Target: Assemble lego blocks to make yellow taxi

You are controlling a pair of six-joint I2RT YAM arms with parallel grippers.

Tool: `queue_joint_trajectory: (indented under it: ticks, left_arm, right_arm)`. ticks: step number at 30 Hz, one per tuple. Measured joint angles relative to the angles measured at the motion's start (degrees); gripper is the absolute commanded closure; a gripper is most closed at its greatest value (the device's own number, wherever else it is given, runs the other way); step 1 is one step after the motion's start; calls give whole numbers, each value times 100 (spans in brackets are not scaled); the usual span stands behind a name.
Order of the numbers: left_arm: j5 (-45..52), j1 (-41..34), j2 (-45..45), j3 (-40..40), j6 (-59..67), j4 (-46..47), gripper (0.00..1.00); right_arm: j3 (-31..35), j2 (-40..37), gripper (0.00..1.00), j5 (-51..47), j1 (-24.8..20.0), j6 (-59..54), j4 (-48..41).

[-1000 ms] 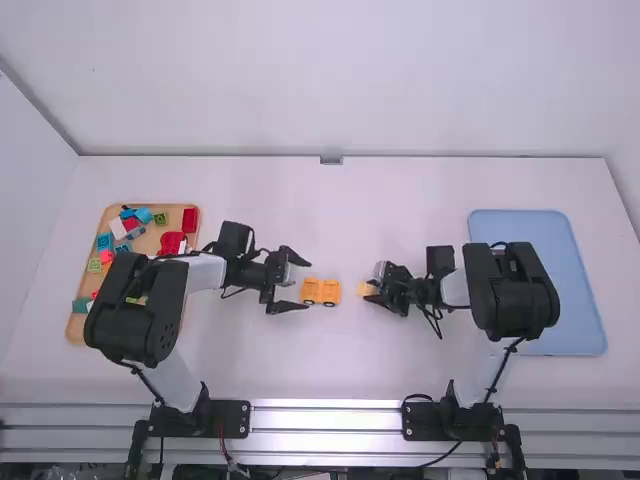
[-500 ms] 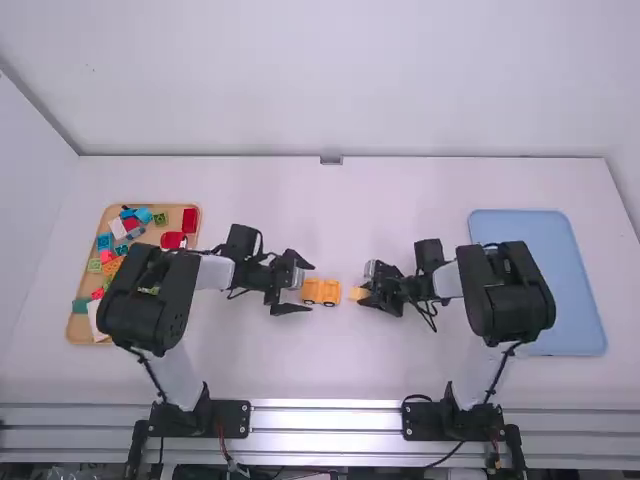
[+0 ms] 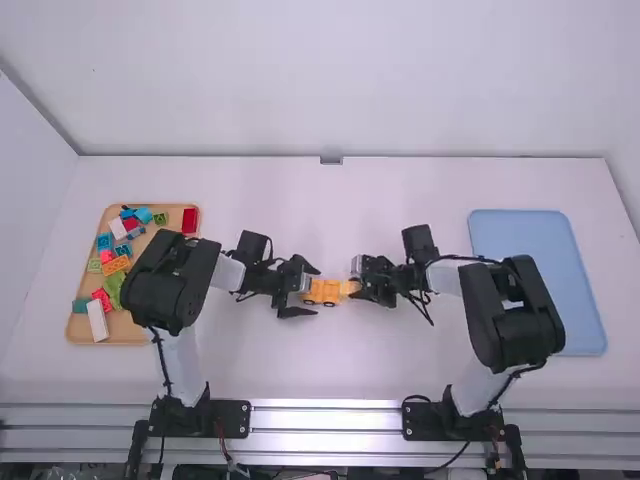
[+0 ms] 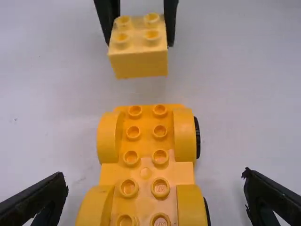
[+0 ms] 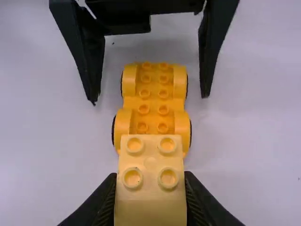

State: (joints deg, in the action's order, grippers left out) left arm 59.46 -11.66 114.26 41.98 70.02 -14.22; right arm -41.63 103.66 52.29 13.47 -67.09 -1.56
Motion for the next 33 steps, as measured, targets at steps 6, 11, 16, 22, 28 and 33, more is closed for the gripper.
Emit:
queue_joint_trajectory:
  ticks: [6, 11, 16, 22, 28, 33]
  left_arm:
    - [-131, -138, 2, 0, 0, 0, 1]
    - [-260, -175, 2, 0, -181, -173, 1]
    - [-275, -175, 2, 0, -387, -306, 6]
    - [-271, -175, 2, 2, -455, -254, 9]
    - [-278, -175, 2, 0, -457, -214, 9]
    - [-273, -175, 35, 2, -474, -321, 9]
  right_arm:
    - [2, 0, 69, -136, 256, 122, 221]
    - [2, 0, 69, -262, 407, 278, 326]
    - [2, 0, 69, -302, 439, 361, 393]
    - [2, 0, 69, -293, 332, 400, 444]
    - [2, 0, 69, -223, 313, 391, 439]
    - [2, 0, 69, -205, 313, 391, 437]
